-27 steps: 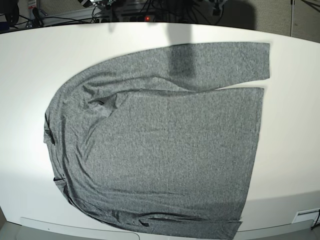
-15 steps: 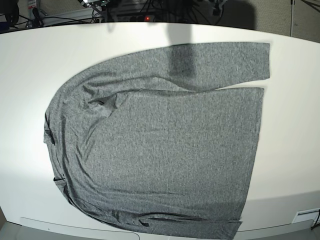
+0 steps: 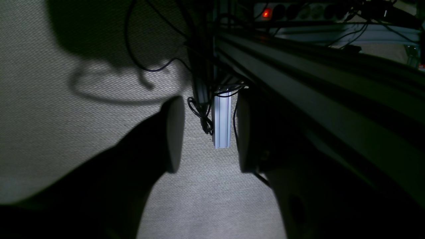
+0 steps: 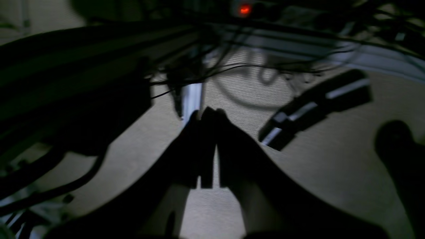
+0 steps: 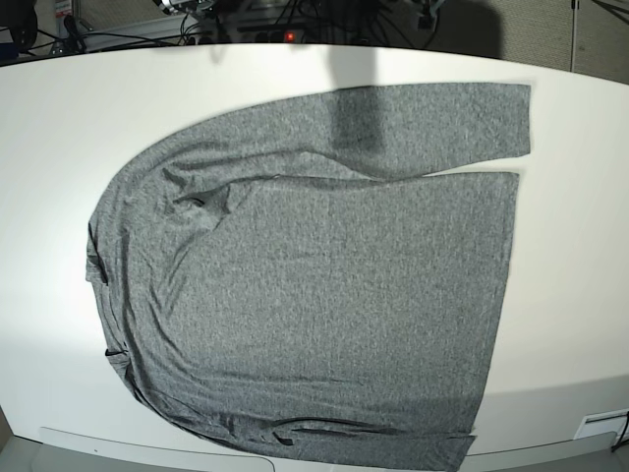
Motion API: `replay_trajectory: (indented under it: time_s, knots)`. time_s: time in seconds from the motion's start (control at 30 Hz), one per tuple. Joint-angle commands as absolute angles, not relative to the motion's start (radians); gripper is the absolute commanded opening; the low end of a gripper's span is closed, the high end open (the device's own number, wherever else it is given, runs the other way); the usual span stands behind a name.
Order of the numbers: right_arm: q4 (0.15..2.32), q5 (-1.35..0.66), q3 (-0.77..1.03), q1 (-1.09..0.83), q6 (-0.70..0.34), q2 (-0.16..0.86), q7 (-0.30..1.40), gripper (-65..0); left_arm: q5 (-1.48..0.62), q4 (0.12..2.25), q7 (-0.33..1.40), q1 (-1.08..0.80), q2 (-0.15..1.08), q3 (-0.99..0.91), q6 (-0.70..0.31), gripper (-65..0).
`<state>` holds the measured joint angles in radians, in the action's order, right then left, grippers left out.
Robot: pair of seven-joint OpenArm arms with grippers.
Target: Fold the T-shirt properly
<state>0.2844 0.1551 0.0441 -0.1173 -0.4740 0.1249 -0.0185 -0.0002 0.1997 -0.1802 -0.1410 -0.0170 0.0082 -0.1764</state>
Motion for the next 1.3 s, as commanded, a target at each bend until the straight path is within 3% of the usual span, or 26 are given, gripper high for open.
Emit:
replay_trajectory:
  time_s: [0.0,0.1,0.4,0.7,0.9,1.27]
  knots:
    - [0.290,0.154,0.045,-0.119,-0.511,0.130,-0.023,-62.8,0.000,0.203,-0.185,-0.147,-0.019,0.007,-0.183,-39.0]
    - [0.290,0.154,0.045,-0.119,-0.558,0.130,-0.023,-62.8,0.000,0.203,-0.185,-0.147,-0.019,0.007,-0.183,-39.0]
    - [0.290,0.154,0.045,-0.120,-0.557,0.130,-0.014,-62.8,0.000,0.203,-0.185,-0.150,-0.019,0.007,-0.184,-39.0]
    - [0.293,0.158,0.045,-0.134,-0.482,0.164,-0.026,-62.8,0.081,0.238,-0.185,-0.185,-0.019,0.007,-0.185,-39.0]
    - [0.364,0.157,0.045,-0.228,-0.482,0.208,-0.096,-62.9,0.087,0.428,-0.184,-0.318,-0.019,0.007,-0.186,-40.1]
    - [0.865,0.036,0.045,-0.584,-0.501,0.301,-0.067,-62.8,0.115,0.958,-0.102,-0.624,0.011,0.007,-0.186,-40.1]
